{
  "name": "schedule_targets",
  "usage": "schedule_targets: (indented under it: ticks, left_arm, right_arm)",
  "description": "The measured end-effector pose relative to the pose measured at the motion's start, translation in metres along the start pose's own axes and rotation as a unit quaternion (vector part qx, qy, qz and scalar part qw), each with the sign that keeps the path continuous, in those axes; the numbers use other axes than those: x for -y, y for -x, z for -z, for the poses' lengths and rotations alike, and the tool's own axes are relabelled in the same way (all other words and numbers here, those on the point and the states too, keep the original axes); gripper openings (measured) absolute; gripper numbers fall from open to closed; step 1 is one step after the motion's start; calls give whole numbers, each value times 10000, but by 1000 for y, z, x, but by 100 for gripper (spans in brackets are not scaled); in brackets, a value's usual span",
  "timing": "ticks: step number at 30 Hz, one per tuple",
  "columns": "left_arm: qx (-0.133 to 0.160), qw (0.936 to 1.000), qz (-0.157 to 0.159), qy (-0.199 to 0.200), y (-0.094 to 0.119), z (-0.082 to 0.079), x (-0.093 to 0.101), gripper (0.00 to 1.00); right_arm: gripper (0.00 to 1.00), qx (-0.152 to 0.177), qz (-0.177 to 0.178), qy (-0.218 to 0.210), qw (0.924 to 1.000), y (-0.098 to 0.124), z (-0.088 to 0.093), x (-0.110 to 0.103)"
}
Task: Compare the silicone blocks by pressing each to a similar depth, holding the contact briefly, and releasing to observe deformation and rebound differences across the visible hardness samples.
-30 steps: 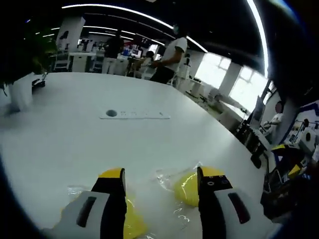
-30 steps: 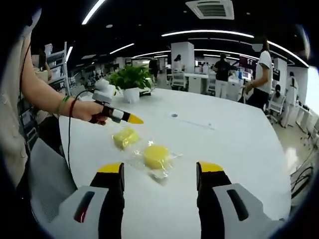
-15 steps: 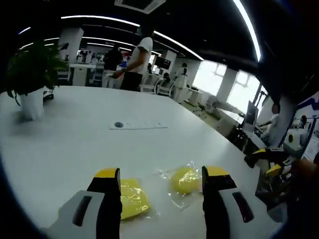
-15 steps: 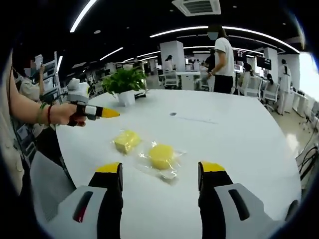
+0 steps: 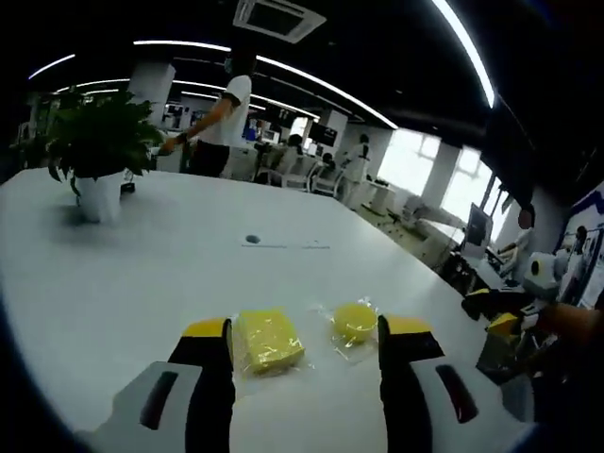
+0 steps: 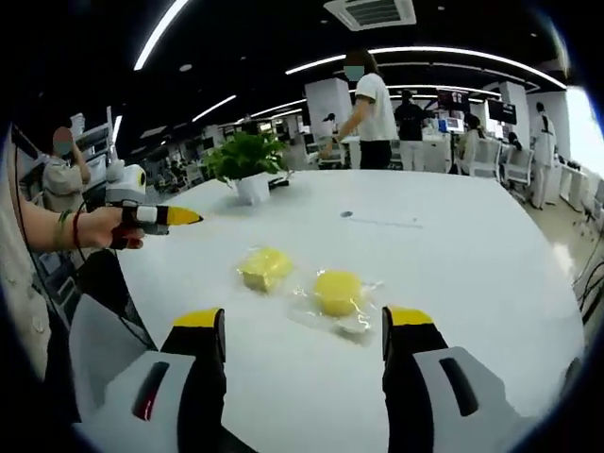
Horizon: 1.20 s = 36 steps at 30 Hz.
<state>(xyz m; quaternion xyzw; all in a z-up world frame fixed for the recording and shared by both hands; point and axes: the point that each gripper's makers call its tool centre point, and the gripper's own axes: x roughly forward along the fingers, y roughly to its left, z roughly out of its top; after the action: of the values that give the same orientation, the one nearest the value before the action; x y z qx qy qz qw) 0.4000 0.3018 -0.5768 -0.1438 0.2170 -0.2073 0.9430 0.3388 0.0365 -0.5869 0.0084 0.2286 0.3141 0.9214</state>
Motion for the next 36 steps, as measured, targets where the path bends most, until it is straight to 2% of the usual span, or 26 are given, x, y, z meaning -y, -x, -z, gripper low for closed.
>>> schedule_targets:
  ticks: [2,4,7,10,21,24,30,36]
  left_arm:
    - [-24,9999,-60,85,9,4,-4,65]
    - [48,9998,-124,172,18,4,-10,65]
    - [117,9994,-194,254,31,6,-17,66]
    - [113,9991,-226,352,40,11,-19,66]
    - [26,9986,-209,483,60,31,-5,67]
    - [77,9981,-151,598,63,31,-1,66]
    - [119,9969,-128,765,69,38,9,66]
    - [149,9960,-144,872,73,41,10,66]
  right_arm:
    - [65,-29,-49,-84,9999,1,3,-5]
    - [65,39,38,-117,9999,3,3,-6]
    - [66,231,88,-440,9987,7,2,-9]
    - [66,263,127,-497,9983,11,6,-11]
    - [64,467,274,-821,9951,24,9,-12]
    - [63,502,246,-1030,9931,24,11,-12]
    - [62,608,298,-1130,9913,24,12,-12]
    - [61,695,298,-1187,9900,27,8,-14]
